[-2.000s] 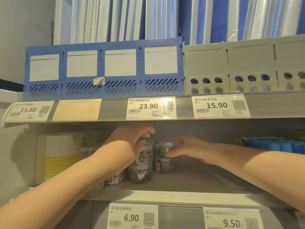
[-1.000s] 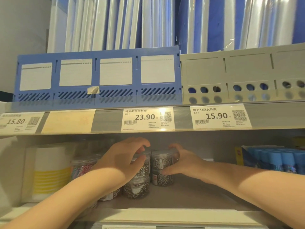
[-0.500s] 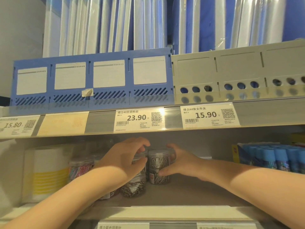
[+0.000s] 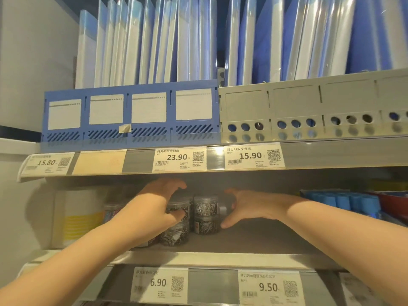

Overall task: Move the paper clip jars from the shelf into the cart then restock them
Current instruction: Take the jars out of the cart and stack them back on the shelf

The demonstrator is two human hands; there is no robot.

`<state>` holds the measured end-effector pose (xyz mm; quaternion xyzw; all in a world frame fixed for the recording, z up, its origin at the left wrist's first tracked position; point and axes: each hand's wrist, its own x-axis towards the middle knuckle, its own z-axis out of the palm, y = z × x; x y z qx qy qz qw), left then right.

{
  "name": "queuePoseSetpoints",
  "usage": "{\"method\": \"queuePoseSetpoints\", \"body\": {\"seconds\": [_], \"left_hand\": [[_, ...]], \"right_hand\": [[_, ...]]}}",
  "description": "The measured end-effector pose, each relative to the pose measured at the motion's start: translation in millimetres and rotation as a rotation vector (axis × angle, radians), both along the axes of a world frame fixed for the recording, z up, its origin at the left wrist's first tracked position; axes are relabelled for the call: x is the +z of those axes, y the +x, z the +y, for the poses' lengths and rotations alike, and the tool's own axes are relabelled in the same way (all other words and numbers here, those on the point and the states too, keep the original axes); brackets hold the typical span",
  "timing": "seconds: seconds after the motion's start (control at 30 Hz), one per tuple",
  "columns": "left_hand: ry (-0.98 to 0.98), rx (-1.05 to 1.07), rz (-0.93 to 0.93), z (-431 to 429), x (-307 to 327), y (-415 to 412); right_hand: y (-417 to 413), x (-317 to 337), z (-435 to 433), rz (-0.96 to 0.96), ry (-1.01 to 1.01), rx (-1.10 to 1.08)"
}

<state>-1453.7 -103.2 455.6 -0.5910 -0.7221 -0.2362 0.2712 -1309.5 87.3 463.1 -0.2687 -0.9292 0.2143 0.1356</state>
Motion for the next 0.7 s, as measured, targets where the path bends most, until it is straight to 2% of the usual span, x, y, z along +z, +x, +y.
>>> {"method": "queuePoseSetpoints", "body": {"seconds": [0.17, 0.37, 0.47, 0.7], "left_hand": [[0.012, 0.019, 0.018, -21.1, -10.3, 26.1], [-0.036, -0.113, 0.04, -51.7, -20.2, 71.9], [-0.022, -0.218, 0.064, -75.1, -26.3, 105.4], [-0.077, -0.486, 0.029, -146.9, -65.2, 185.9]], "right_hand": [[28.5, -4.9, -25.7, 0.019, 0.043, -0.022], [90.0, -6.5, -92.9, 0.125, 0.131, -0.023], [127.5, -12.2, -138.5, 0.143, 0.205, -0.052], [220.3, -59.4, -247.1, 0.105, 0.149, -0.19]]}}
